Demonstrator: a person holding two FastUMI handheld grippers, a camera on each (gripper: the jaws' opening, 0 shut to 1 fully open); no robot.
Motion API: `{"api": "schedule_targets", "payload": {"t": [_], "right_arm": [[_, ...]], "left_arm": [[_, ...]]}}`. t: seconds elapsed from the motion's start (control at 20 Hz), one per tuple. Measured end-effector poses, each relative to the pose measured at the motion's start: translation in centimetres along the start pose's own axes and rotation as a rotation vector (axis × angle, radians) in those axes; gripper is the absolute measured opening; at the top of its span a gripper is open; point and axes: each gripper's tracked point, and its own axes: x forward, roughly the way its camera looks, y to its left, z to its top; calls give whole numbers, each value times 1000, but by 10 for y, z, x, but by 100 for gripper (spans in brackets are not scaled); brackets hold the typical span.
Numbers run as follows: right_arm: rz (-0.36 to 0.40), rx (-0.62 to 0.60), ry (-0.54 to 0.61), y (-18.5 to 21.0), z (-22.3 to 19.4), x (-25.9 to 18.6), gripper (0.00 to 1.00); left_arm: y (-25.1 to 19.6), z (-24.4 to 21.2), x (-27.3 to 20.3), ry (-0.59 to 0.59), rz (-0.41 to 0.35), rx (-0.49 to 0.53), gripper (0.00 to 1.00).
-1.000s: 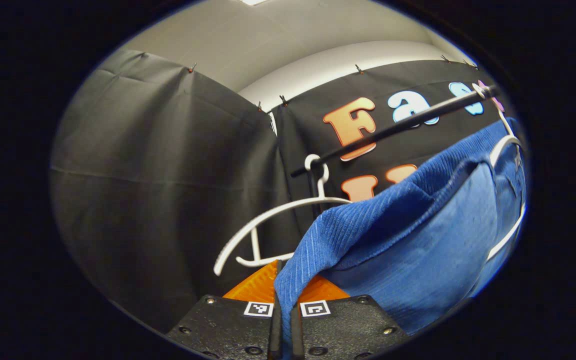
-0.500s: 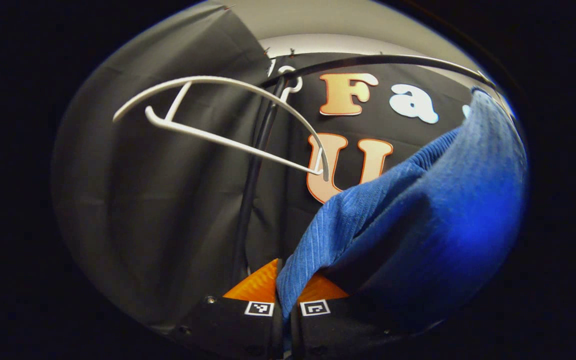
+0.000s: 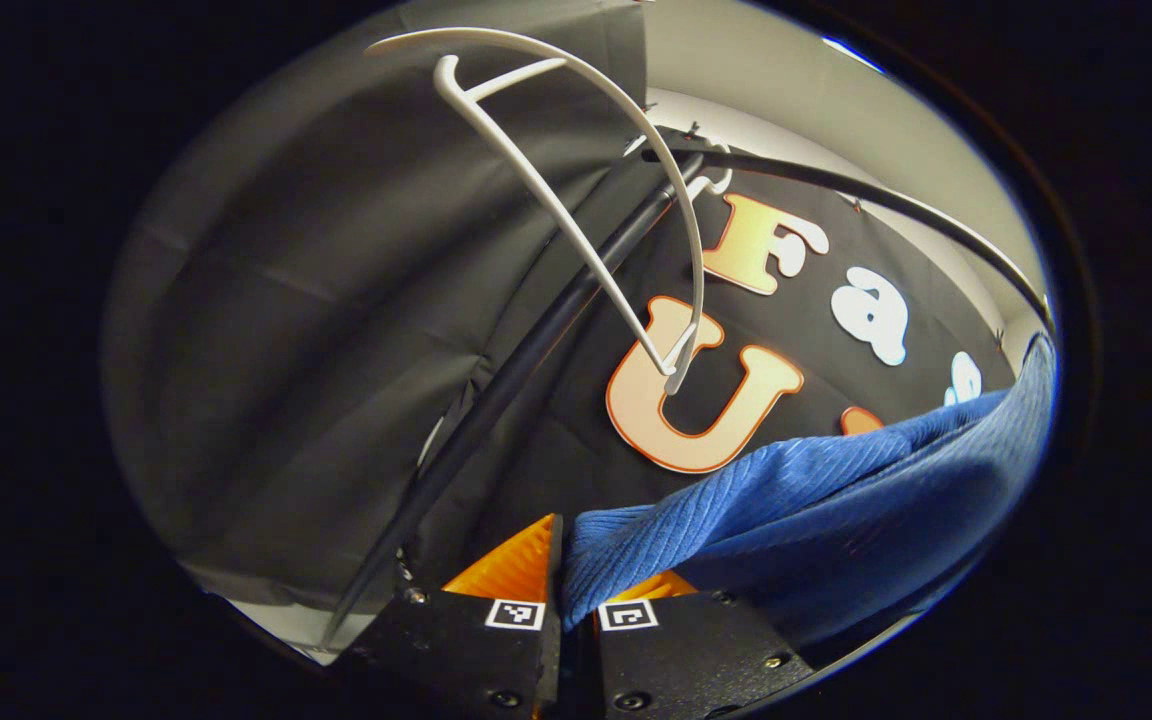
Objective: Grasp the clothes on the hanger with both hands and then place them into the laundry hamper below.
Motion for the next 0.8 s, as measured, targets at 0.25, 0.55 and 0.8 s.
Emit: {"api": "schedule_targets", "payload": {"t": [0.25,0.55,0.8], "right_arm": [[-21,1,21,2,-4,1,11],[-64,-2,32,-8,-11,-3,12],[-54,-18,39,-7,-18,1,12]], "left_arm": [[3,-33,-16,101,3,-16,6],[26,45,-118,-90,115,243,7],[-24,53,-199,-72,-75,262,32]]}}
